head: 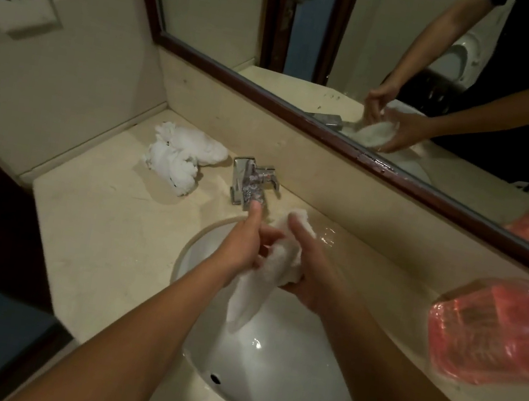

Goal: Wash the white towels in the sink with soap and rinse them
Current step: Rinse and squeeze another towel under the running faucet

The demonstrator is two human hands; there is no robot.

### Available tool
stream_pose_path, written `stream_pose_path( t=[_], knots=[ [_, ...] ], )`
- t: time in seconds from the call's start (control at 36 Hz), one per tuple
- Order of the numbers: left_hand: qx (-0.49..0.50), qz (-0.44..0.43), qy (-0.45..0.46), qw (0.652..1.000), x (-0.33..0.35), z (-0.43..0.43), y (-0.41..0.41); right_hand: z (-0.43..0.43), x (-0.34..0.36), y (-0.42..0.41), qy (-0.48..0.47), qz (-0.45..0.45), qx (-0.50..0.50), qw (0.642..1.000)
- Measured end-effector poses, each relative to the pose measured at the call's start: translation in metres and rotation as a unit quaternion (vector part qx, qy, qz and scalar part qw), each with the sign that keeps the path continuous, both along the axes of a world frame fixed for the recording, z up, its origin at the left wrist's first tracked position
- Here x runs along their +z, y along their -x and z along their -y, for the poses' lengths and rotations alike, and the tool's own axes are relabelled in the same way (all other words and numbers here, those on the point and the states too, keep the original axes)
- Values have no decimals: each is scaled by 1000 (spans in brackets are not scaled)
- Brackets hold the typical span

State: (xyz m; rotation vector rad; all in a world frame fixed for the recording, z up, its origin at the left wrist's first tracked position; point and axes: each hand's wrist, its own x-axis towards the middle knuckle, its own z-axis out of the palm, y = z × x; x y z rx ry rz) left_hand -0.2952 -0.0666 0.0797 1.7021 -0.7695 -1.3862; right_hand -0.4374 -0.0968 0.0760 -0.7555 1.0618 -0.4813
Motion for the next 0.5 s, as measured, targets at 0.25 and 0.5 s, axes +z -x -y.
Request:
stream_pose_path(
  t=[0.25,0.5],
  knots=[
    [180,114,16,977,-20,-27,-37,-3,-18,14,-37,111,-67,991],
    [164,-345,-86,920,-50,-37,-8,0,-45,30,-110,219,-67,967]
  ],
)
